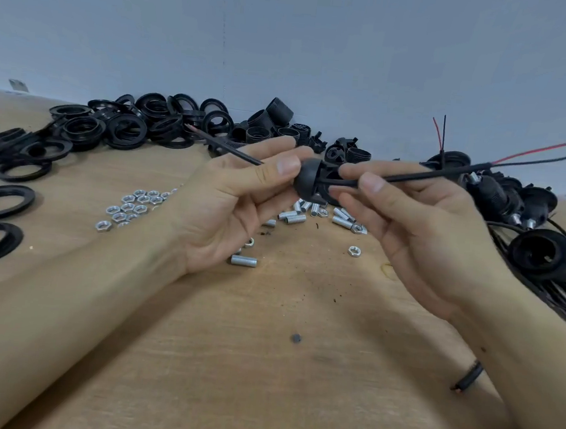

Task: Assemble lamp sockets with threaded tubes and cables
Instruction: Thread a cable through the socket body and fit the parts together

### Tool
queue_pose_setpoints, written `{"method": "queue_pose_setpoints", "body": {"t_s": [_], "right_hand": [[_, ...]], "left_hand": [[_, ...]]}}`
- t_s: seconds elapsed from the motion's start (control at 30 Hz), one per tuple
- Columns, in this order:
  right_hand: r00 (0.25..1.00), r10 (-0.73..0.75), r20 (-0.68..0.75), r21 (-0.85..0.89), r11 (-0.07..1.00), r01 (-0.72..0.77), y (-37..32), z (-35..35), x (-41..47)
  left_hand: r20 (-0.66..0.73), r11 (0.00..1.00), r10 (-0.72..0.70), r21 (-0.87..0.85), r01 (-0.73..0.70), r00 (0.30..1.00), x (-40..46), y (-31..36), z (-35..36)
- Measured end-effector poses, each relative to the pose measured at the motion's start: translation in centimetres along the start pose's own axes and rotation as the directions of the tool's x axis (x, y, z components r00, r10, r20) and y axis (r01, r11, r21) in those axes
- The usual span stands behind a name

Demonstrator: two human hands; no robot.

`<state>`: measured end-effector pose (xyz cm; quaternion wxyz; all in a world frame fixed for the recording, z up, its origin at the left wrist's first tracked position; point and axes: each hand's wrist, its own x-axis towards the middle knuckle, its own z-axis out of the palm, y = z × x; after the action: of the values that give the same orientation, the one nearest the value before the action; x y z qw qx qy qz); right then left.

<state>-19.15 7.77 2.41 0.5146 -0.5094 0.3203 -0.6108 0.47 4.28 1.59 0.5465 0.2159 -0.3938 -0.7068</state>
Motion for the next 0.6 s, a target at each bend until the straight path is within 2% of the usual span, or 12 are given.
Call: {"method": "queue_pose_setpoints", "body": {"t_s": [0.1, 0.23, 0.33, 0.43, 0.5, 0.6], "right_hand": [[0.996, 0.077, 0.043, -0.038, 0.996, -0.075, 0.6, 0.6, -0.3], [0.971, 0.213, 0.105, 0.022, 0.976, -0.216, 0.8, 1.0, -0.5], [0.981, 0.194, -0.010, 0.017, 0.981, -0.193, 0.5, 1.0, -0.3], [0.974, 0.176, -0.142, 0.127, 0.979, -0.158, -0.4, 0.0, 0.4], [0.962, 0.189, -0.196, 0.206, 0.967, -0.148, -1.3, -0.7, 0.6], [0.953, 0.191, -0.236, 0.375, 0.922, -0.092, -2.2, -1.3, 0.6]], "left_hand": [[0.050, 0.992, 0.031, 0.122, -0.037, 0.998, -0.1, -0.5, 0.1], [0.100, 0.910, 0.129, 0.383, -0.158, 0.987, -0.5, -0.8, 0.1], [0.098, 0.838, 0.168, 0.511, -0.194, 0.981, -0.8, -1.0, 0.2], [0.083, 0.796, 0.157, 0.579, -0.176, 0.984, -0.9, -1.0, 0.4], [0.120, 0.740, 0.164, 0.641, -0.202, 0.979, -1.1, -0.9, 0.4], [0.238, 0.599, 0.150, 0.750, -0.280, 0.960, -1.5, -0.6, 0.6]]}}
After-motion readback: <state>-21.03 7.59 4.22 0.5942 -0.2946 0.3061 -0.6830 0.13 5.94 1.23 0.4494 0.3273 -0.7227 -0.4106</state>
